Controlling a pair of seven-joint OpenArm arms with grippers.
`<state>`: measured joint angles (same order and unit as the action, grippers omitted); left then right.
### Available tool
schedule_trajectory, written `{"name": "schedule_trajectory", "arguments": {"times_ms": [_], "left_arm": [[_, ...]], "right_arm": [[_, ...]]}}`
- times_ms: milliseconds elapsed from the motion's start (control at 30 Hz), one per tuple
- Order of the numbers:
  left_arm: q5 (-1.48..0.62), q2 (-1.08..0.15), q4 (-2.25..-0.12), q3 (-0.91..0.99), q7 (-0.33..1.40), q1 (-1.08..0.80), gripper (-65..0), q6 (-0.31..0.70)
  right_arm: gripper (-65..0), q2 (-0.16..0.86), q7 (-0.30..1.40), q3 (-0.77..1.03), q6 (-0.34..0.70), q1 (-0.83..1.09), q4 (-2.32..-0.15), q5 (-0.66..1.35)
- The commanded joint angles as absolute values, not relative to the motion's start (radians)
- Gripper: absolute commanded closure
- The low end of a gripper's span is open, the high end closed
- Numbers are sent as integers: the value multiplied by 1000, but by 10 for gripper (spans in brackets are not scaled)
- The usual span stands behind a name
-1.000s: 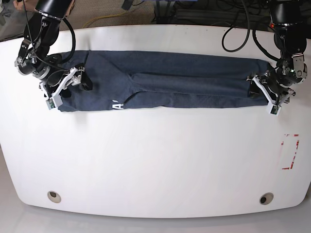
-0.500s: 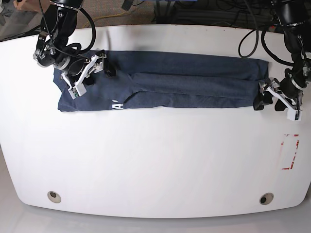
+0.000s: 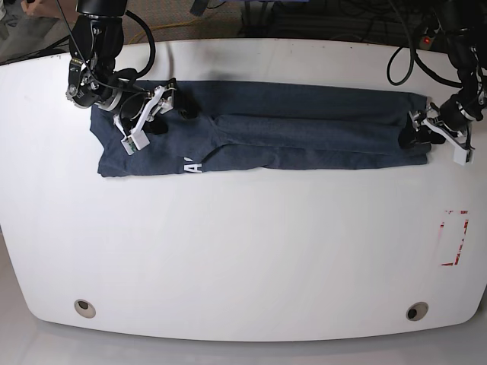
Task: Fold the T-shirt properly
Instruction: 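Hold the folded strip ends with both grippers and straighten them, then grasp the strip end with the left gripper and fold it toward the right gripper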
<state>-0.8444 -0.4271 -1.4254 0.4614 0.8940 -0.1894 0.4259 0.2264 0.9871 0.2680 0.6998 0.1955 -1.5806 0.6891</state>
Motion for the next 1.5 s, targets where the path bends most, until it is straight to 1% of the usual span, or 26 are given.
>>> {"name": "schedule_trajectory", "arguments": {"times_ms": [0,133,567,600,667,700,733,767,800,833,900,1067,1200,1267,1367,1467], "left_arm": [[-869,-449,-1446,467,878,-205,-581,429],[-865,-450,-1437,469,872,-237,-581,429],[-817,-440,-1409,461,878,-226,-576,429],[-817,-435,-1409,456,878,-217,-556,429],[-817,-430,-1408,447,878,-209,-460,429],[-812,-430,-1408,446,878,-209,-385,429],[-814,-430,-1405,446,878,-209,-275,429],[-812,-430,-1403,444,878,-209,-182,429],[-812,-430,-1403,441,878,-209,-146,429],[-817,-432,-1409,438,878,-209,-128,429],[-819,-433,-1426,418,878,-209,-126,446],[-811,-435,-1552,418,878,-217,-121,555],[-809,-435,-1681,414,878,-232,-119,555],[-809,-435,-1745,407,878,-240,-107,555],[-792,-435,-1844,343,878,-239,-71,555],[-733,-432,-1919,257,878,-237,-67,558]], "right_arm": [[-514,232,1009,266,698,196,-1584,684],[-514,232,1009,269,698,194,-1584,684],[-514,232,1007,271,698,193,-1584,684],[-507,232,1007,272,698,193,-1584,684],[-491,232,1007,272,698,193,-1584,684],[-482,232,1007,272,698,193,-1584,684],[-471,232,1006,272,698,193,-1584,684],[-461,232,1006,272,698,193,-1584,684],[-457,232,1006,272,698,193,-1584,684],[-452,232,1006,272,698,193,-1584,684],[-449,232,1006,272,698,193,-1584,684],[-445,232,1006,272,698,193,-1584,684],[-445,232,1006,272,698,193,-1584,684],[-445,232,1006,272,698,193,-1584,684],[-445,232,1006,272,698,193,-1584,684],[-445,232,1006,272,698,193,-1584,684]]}}
